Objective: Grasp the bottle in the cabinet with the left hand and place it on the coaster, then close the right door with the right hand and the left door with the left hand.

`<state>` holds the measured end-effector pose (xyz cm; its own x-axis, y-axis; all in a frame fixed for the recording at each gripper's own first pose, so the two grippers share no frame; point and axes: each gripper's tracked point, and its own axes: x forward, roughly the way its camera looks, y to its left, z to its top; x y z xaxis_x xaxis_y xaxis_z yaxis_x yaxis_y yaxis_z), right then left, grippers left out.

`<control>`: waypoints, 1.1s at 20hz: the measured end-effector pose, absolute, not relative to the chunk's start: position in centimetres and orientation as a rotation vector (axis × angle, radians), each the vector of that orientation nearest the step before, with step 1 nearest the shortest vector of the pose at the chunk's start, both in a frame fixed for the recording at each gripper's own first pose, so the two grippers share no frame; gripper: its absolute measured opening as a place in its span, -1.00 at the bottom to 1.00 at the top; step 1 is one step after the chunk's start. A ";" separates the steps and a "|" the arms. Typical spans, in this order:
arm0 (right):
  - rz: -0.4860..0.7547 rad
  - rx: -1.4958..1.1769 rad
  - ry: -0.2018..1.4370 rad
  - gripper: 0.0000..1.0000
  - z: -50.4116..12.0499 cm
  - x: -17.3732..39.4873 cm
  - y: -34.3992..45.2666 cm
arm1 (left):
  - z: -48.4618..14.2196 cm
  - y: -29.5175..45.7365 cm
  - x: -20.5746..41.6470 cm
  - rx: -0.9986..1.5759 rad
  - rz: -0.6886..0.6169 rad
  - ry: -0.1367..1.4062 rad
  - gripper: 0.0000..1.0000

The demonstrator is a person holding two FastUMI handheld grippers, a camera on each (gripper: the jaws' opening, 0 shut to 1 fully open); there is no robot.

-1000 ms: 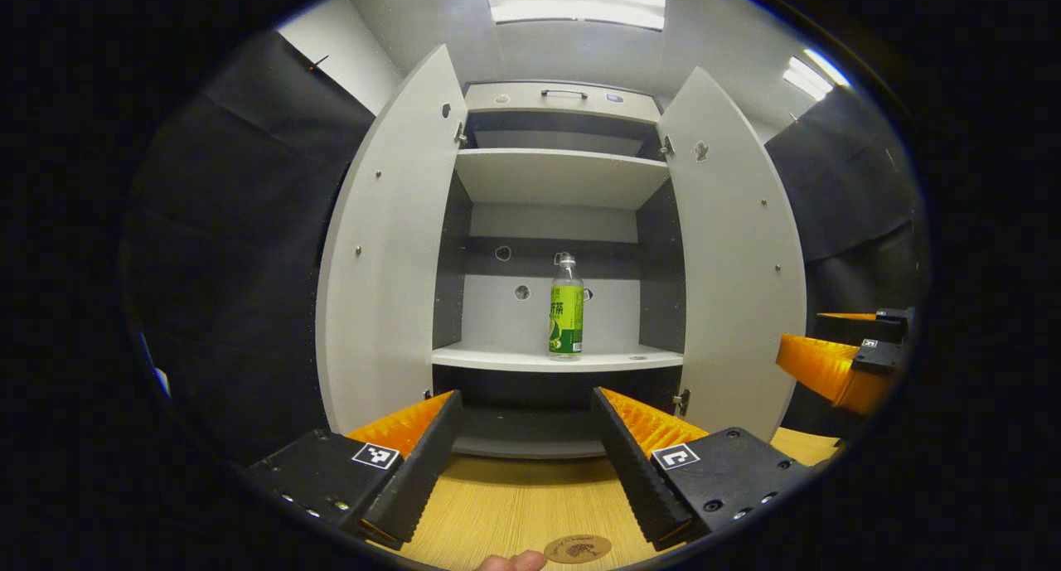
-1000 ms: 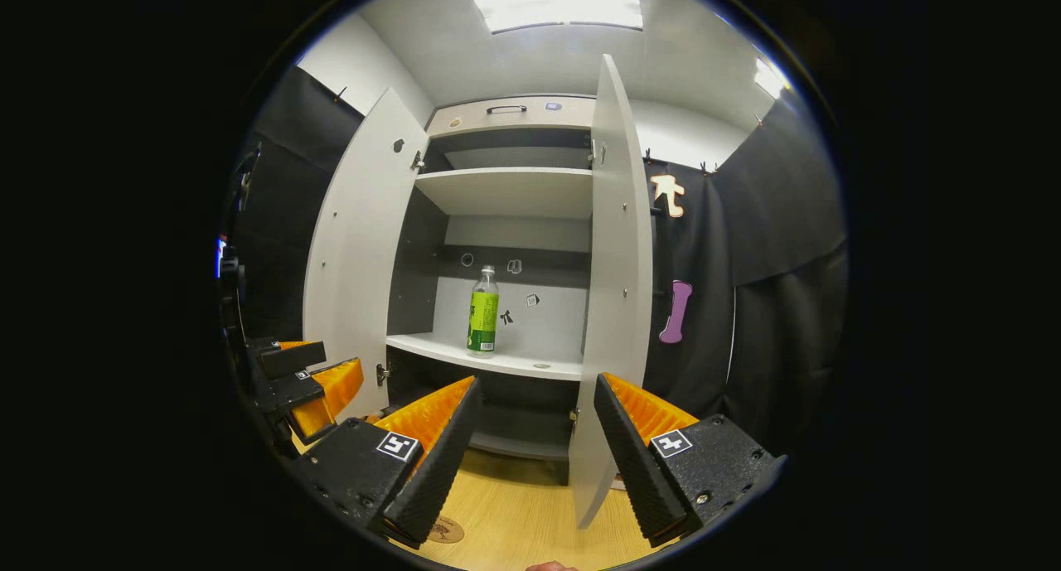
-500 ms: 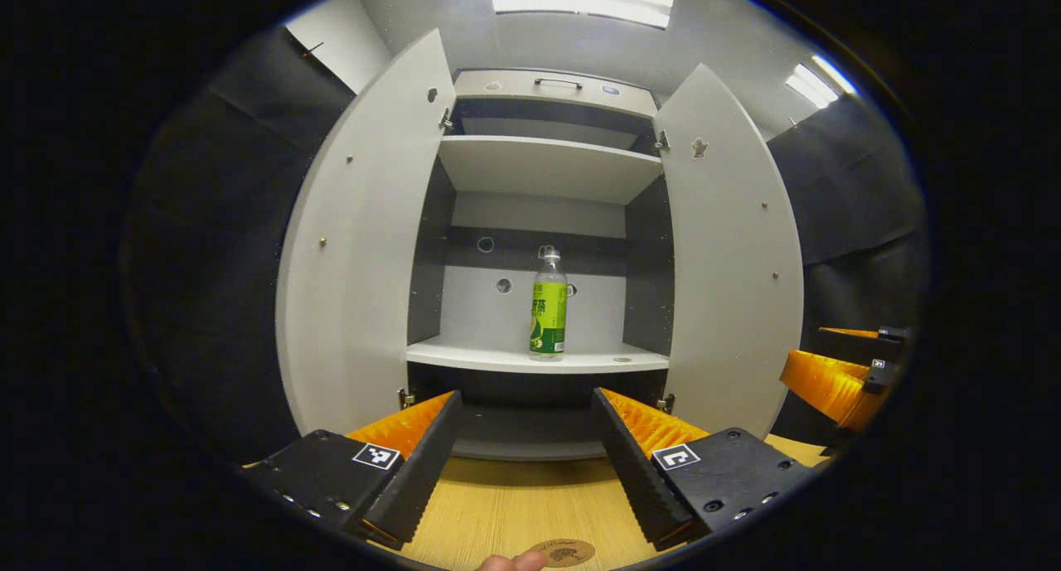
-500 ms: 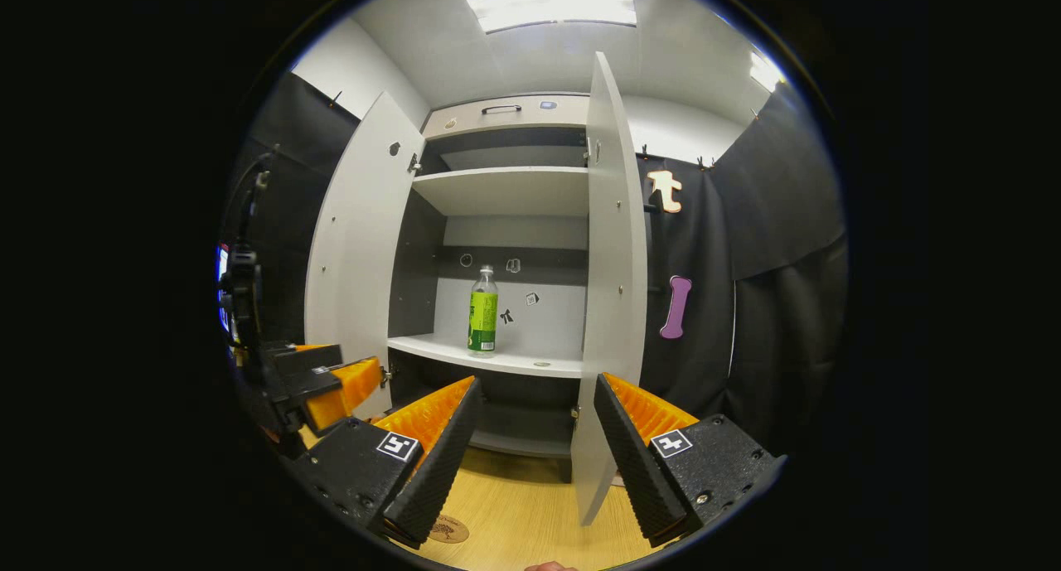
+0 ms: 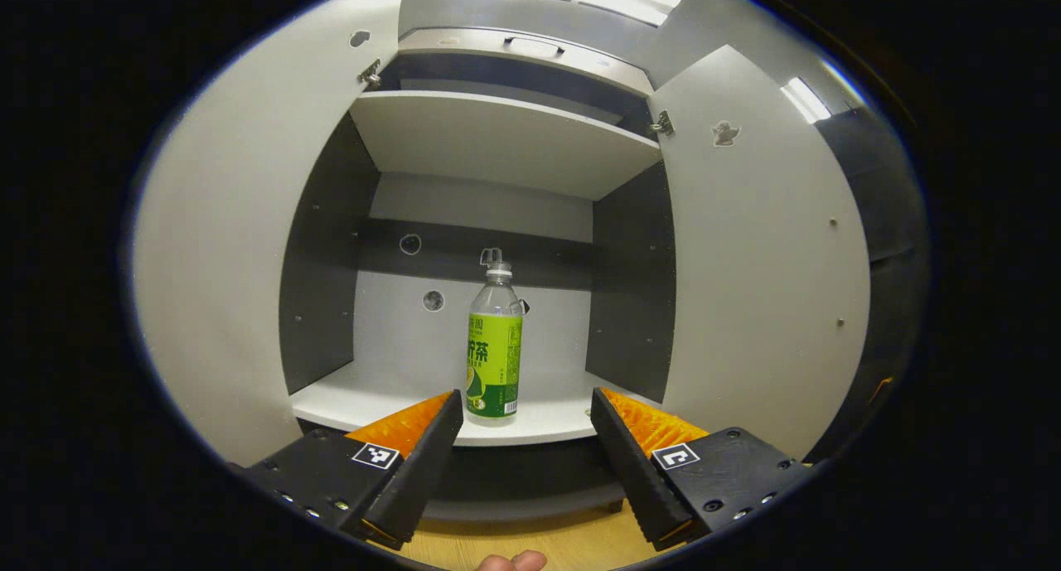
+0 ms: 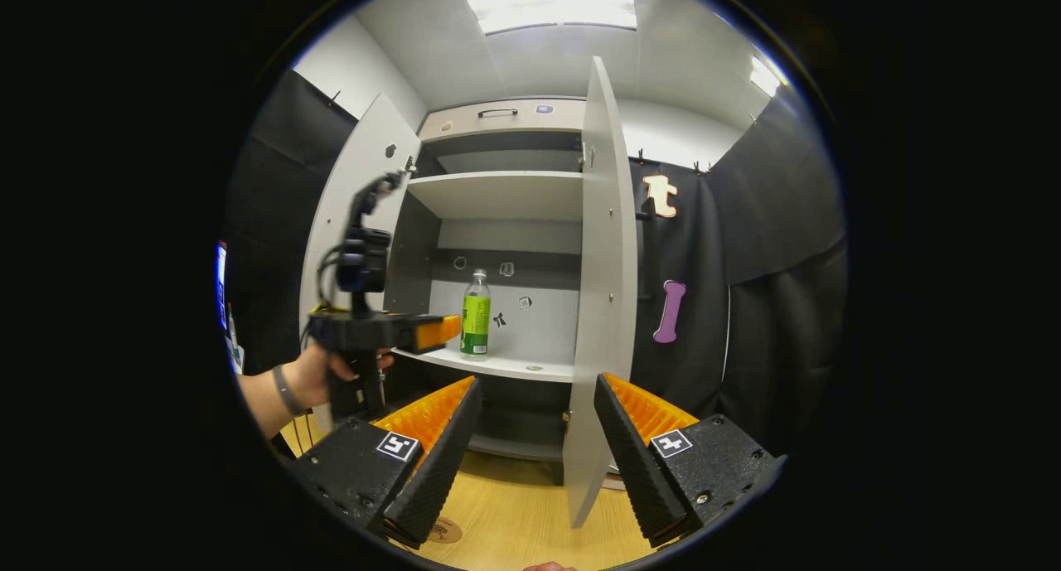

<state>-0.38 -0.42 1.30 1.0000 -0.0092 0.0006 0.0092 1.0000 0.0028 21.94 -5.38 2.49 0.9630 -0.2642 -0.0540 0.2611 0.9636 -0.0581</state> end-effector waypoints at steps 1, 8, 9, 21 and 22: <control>-0.015 0.010 0.002 0.67 1.4 -0.5 -0.6 | 2.4 -5.3 23.4 -0.049 -0.256 0.064 0.89; -0.038 0.003 0.005 0.68 1.9 -0.5 -0.9 | 1.6 -4.4 31.7 -0.068 -0.215 0.099 0.89; -0.047 0.001 0.009 0.68 1.7 -0.4 -1.2 | 1.7 -4.6 32.8 -0.077 -0.213 0.102 0.89; -0.121 0.007 0.029 0.68 1.2 0.7 -3.2 | 1.8 -5.1 37.3 -0.077 -0.185 0.124 0.48; -0.120 0.007 0.030 0.68 1.3 0.8 -3.2 | 2.0 -5.0 36.9 -0.076 -0.185 0.127 0.48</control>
<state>0.75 -3.20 1.26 0.9924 -0.1195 -0.0304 0.1197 0.9928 0.0051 36.95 -5.00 1.96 0.9748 -0.1885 -0.1192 0.1788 0.9800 -0.0875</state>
